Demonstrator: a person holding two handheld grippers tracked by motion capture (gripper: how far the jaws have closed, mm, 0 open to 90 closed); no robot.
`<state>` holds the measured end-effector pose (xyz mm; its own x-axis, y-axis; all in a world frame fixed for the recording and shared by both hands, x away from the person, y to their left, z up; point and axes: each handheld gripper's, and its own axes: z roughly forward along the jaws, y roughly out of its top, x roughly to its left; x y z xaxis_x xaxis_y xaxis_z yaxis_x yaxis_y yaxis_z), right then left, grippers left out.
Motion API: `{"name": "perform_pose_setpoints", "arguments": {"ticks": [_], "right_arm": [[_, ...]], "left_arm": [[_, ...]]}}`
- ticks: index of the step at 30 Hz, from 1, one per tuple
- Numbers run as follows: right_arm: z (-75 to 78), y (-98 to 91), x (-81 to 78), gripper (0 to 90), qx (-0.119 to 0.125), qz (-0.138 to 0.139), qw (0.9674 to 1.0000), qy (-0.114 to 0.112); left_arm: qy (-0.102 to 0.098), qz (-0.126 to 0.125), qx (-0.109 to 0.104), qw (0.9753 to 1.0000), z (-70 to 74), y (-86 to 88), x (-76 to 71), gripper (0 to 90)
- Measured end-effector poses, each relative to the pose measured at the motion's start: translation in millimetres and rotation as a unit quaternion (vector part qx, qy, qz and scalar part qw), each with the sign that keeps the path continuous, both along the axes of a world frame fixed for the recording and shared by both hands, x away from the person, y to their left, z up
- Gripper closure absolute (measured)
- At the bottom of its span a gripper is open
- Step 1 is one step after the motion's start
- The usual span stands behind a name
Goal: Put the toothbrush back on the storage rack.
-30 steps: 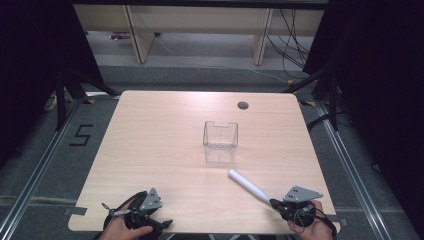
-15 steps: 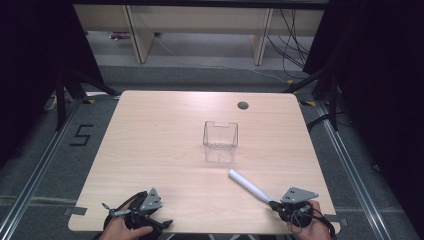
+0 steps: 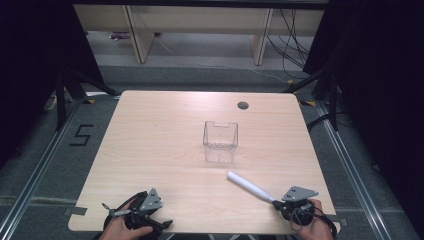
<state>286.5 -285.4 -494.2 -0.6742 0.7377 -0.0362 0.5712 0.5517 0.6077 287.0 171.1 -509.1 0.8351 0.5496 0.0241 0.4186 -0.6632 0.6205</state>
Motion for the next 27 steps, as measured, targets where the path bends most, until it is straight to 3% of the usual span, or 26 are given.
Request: {"name": "perform_pose_setpoints", "arguments": {"ticks": [1,2,5,19,21,27], "right_arm": [[-1.8,0.1,0.7,89.9,0.003,-0.005,0.9999,-0.012],[0.7,-1.4,2.1,89.9,-0.003,-0.013,0.9999,0.002],[-0.1,-3.2,6.0,89.9,-0.010,-0.008,0.9999,-0.007],[-2.2,-10.9,36.9,89.9,-0.037,-0.045,0.9981,-0.020],[-2.5,-10.9,44.8,89.9,-0.042,-0.036,0.9982,-0.023],[-2.4,-6.8,58.3,89.9,-0.048,-0.041,0.9975,-0.030]], "left_arm": [[0.000,0.000,0.000,1.0000,0.0,0.0,0.0,15.8],[-0.001,0.002,-0.002,1.0000,-0.3,-0.2,-0.3,15.8],[-0.003,0.004,-0.003,1.0000,-0.4,-0.4,-1.0,15.8],[0.006,-0.006,0.005,1.0000,0.8,0.0,-0.2,15.8],[0.004,-0.004,0.005,1.0000,0.7,0.1,-0.2,15.8],[0.005,-0.006,0.006,1.0000,0.7,0.1,-0.2,15.8]]}}
